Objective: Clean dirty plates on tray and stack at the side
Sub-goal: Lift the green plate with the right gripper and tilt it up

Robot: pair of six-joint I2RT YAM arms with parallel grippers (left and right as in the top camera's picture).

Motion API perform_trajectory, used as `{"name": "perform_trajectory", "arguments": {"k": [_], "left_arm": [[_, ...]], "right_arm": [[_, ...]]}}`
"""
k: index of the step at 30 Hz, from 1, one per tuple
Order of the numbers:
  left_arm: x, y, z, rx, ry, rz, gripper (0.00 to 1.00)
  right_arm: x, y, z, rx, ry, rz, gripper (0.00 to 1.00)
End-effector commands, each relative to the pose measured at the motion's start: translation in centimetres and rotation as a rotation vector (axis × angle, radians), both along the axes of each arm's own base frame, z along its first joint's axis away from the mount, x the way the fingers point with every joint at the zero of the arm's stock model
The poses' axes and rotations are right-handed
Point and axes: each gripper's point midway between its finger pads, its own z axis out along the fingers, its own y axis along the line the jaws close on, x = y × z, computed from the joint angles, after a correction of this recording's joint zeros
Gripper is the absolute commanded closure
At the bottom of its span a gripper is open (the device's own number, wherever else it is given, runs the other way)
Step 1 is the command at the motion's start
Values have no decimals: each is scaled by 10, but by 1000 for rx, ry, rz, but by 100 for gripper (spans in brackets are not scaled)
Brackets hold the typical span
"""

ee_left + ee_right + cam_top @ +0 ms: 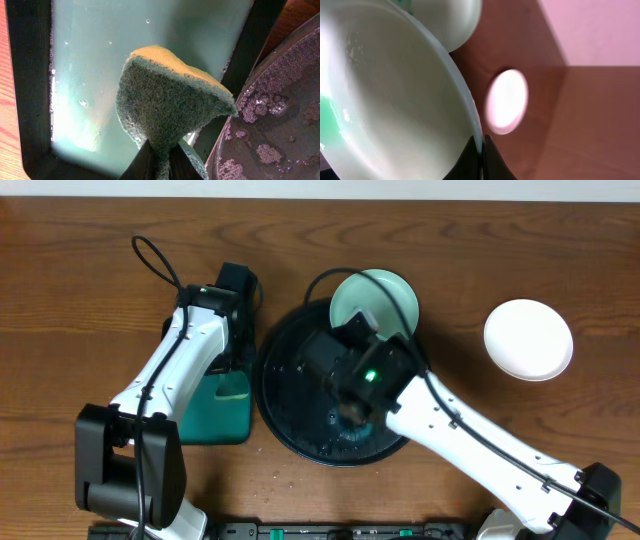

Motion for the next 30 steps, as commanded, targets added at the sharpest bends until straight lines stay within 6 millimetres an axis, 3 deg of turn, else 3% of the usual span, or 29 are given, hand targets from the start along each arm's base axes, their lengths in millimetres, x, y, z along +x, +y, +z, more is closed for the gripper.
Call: {"name": "perform_trajectory", "arguments": {"k": [1,22,30], "left_arm": [[-5,2,-3,7,21,-10,91],[-4,2,-3,7,20,-9,92],[-4,2,-3,6,17,-9,92]], "right_arm": [[10,2,34,-120,-152,51,99],[-11,58,126,-700,-457,334,99],[-8,68,129,-751,-426,356,99]]}}
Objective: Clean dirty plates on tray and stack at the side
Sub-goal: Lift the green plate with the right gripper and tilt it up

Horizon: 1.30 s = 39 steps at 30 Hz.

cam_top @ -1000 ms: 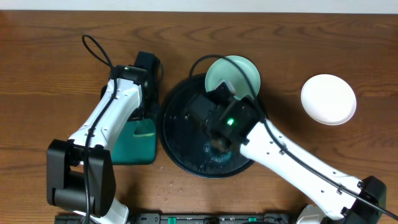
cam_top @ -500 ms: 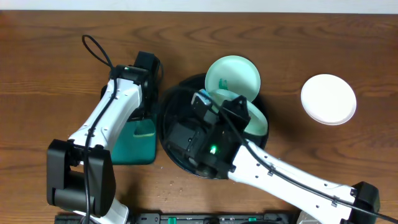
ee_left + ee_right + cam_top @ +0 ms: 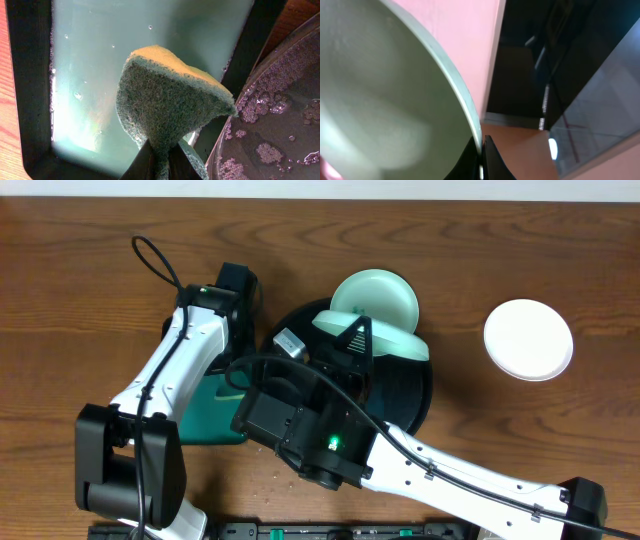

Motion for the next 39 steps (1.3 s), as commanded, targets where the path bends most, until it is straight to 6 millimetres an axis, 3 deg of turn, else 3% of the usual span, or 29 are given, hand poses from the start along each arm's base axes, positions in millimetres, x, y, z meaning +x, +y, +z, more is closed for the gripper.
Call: {"name": "perform_trajectory", "arguments": {"k": [1,12,19,24,33,39], "left_arm": [[-3,2,-3,6,15,-9,92],[2,9,-2,9,-4,15,93],[0,54,-3,3,2,214,93],[-3,69,-5,-60,19,293,93],[1,69,-7,-72,9,272,93],[0,68,-37,-70,80,270,93]], "right_arm": [[-3,-1,16,-92,-26,-17,99],[-3,-1,16,-92,-27,-17,99],[-2,-4,17,-87,-28,-23,99],[1,-10,19,-80,-30,-39,99],[2,-12,20,-77,-31,-45,99],[1,-11,20,-76,-32,-42,99]]}}
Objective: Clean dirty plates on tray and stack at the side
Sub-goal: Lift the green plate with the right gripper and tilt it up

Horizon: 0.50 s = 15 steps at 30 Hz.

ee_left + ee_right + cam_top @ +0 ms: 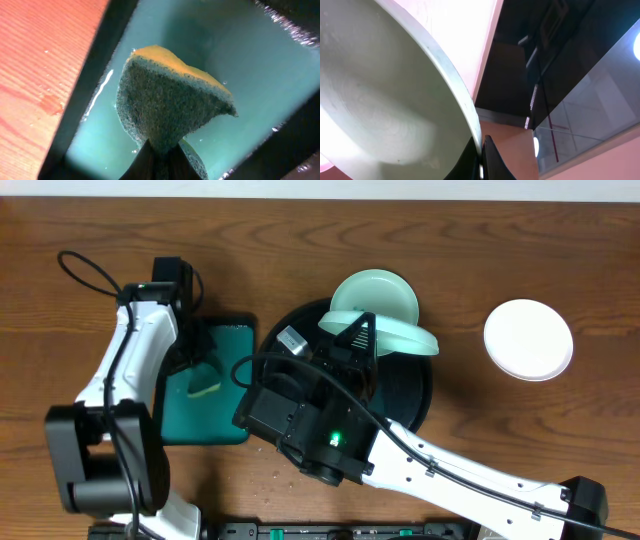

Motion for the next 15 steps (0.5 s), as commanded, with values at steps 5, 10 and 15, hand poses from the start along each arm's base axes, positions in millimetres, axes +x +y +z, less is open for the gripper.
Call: {"name": "perform_trajectory", "arguments": {"k": [5,10,15], "left_arm": [[-16,-1,-54,-11,172,-13,93],[-20,-2,-64,-12,206,-13,93],[-20,-2,-64,-12,205,-13,93]], "right_arm": [[-2,-6,18,18,-47,-18,99],[-2,-7,19,32,-53,-19,99],[-2,-7,20,32,-53,-19,99]]}}
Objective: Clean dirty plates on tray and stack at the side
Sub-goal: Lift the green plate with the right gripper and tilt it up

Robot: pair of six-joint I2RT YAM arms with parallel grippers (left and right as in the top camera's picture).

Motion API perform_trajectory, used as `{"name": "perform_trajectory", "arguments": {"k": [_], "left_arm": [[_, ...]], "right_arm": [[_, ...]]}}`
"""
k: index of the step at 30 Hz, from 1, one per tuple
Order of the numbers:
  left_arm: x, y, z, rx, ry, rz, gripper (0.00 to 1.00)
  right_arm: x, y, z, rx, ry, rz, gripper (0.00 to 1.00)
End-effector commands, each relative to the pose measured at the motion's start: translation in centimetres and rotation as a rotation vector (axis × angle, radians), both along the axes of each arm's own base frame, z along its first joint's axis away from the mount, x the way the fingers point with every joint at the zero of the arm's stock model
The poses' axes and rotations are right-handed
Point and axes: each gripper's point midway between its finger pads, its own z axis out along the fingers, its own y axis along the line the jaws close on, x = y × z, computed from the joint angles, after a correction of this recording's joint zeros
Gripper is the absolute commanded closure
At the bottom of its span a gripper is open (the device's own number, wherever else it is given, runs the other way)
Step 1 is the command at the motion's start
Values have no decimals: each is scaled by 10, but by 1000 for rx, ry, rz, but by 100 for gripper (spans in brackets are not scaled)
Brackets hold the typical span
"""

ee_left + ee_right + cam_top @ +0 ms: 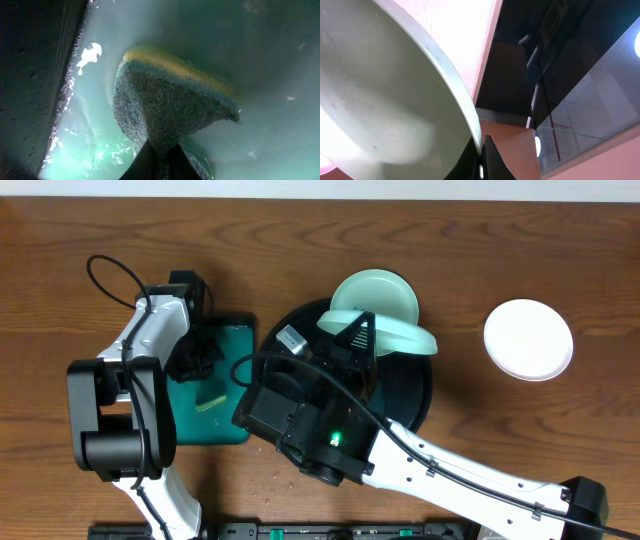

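My right gripper (481, 161) is shut on the rim of a pale green plate (385, 336), held tilted above the round black tray (415, 395); the right wrist view shows that plate's face (385, 100). A second pale green plate (378, 292) lies at the tray's far edge. My left gripper (160, 162) is shut on a yellow and green sponge (170, 105), which is dipped in the green water of the basin (228, 340). From overhead the sponge (212, 402) shows in the basin's near half.
A white plate (528, 340) lies alone on the wooden table at the right. The basin stands right against the tray's left side. My right arm (420, 465) crosses the table's front, covering much of the tray.
The sponge in my left gripper has gone from just above the basin's water down into it, with foam around it. The right gripper and its plate have not moved.
My right gripper first gripped the green plate's rim low in the tray, while the left held the sponge over the basin by the tray. Then the plate was up and tilted. The left gripper later stood over the basin's left side, and now dips the sponge.
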Motion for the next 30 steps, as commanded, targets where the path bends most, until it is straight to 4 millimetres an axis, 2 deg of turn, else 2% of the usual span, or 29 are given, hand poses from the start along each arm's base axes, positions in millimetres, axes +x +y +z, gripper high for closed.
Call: {"name": "perform_trajectory", "arguments": {"k": [1,6,7,11,15,27,30], "left_arm": [[-10,0,-11,-2,50,-13,93],[-10,0,-11,-3,50,-13,93],[-10,0,-11,-3,50,-13,89],[-10,-1,-11,-5,51,-13,56],[-10,-3,-11,-18,49,-11,33],[-9,-5,-11,-28,46,-10,23],[-9,-5,-11,-28,47,-10,23]], "right_arm": [[-3,-7,19,19,-47,-17,99],[-4,-6,19,20,-47,-14,99],[-4,-6,19,20,-47,-13,99],[-4,-6,19,21,-47,-13,99],[-4,-6,19,22,-47,-13,99],[-4,-7,20,24,-48,-13,99],[0,-5,10,138,-33,1,99]]}}
